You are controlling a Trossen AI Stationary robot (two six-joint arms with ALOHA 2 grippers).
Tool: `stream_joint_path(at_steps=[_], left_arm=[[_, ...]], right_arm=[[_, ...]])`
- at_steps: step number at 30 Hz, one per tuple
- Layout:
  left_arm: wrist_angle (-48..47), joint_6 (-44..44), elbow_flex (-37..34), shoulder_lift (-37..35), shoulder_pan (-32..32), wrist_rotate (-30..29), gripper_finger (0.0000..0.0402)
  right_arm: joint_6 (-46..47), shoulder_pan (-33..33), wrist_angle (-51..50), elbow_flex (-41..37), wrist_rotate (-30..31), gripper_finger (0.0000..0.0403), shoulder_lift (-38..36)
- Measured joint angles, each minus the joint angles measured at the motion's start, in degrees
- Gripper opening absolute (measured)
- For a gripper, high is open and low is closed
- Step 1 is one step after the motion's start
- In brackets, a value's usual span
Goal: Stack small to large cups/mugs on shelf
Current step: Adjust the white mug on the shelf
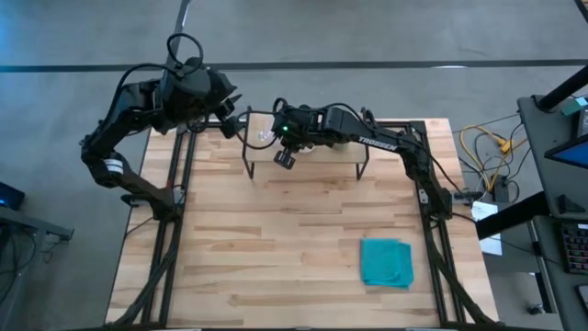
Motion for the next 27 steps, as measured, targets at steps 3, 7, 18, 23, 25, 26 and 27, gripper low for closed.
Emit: stream_joint_path(at_steps=[3, 7, 18, 23, 25, 26, 27], left_arm=[[-0.01, -0.01, -0.02, 0.02, 0.0, 0.0, 0.0079], [-0.04, 0.01, -0.03, 0.04, 0.0, 0.0, 0.0079], [0.03, -0.02, -0.04, 0.04, -0.02, 0.03, 0.0079], [0.07, -0.05, -0.04, 0.06, -0.02, 0.02, 0.0079], [0.07, -0.07, -0.04, 0.06, -0.04, 0.02, 0.0079], [0.07, -0.07, -0.04, 0.06, -0.04, 0.03, 0.0079], [0.07, -0.07, -0.04, 0.06, -0.04, 0.03, 0.0079]], right_arm=[[0.04, -0.2, -0.69, 0.0, 0.0, 0.0009, 0.04], [1.63, -0.74, -4.67, 0.0, -0.04, 0.0009, 0.06], [1.51, -1.08, -6.17, 0.0, 0.9, 0.0009, 0.06], [1.53, -1.68, -6.18, 0.0, 0.96, 0.0008, 0.06], [1.53, -1.96, -6.32, 0.0, 0.96, 0.0008, 0.06], [1.51, -2.05, -6.53, 0.0, 0.96, 0.0008, 0.06], [1.53, -2.1, -6.71, 0.0, 0.96, 0.0008, 0.06]])
